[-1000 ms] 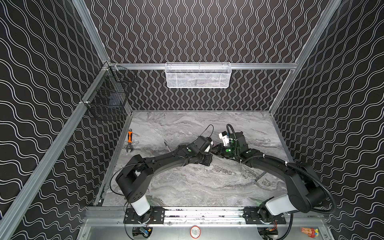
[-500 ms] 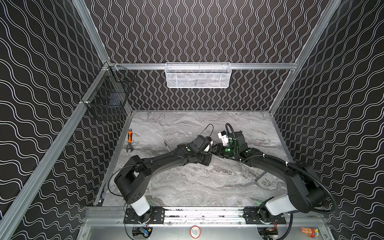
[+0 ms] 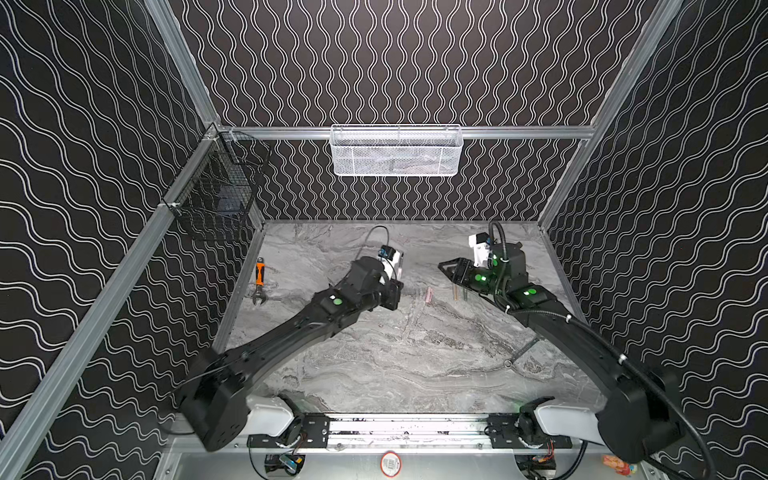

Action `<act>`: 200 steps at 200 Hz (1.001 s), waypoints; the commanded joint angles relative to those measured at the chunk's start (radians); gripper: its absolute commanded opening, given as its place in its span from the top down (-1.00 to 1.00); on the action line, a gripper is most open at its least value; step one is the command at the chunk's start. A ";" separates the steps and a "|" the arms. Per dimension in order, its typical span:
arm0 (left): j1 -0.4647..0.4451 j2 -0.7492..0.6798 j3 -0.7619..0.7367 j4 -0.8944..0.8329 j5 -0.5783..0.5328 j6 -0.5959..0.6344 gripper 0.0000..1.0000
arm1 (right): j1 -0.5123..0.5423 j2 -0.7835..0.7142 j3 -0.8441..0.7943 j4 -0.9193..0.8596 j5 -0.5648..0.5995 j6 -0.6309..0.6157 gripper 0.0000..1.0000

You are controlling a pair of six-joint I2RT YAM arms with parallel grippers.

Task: Insert the pens into the pen caps
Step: 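Raise the pink pen upright with the left gripper while right moves over the pink cap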

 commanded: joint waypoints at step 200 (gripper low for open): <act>-0.061 -0.196 -0.155 0.395 0.095 0.235 0.79 | 0.098 0.567 0.280 -0.218 0.273 -0.179 0.51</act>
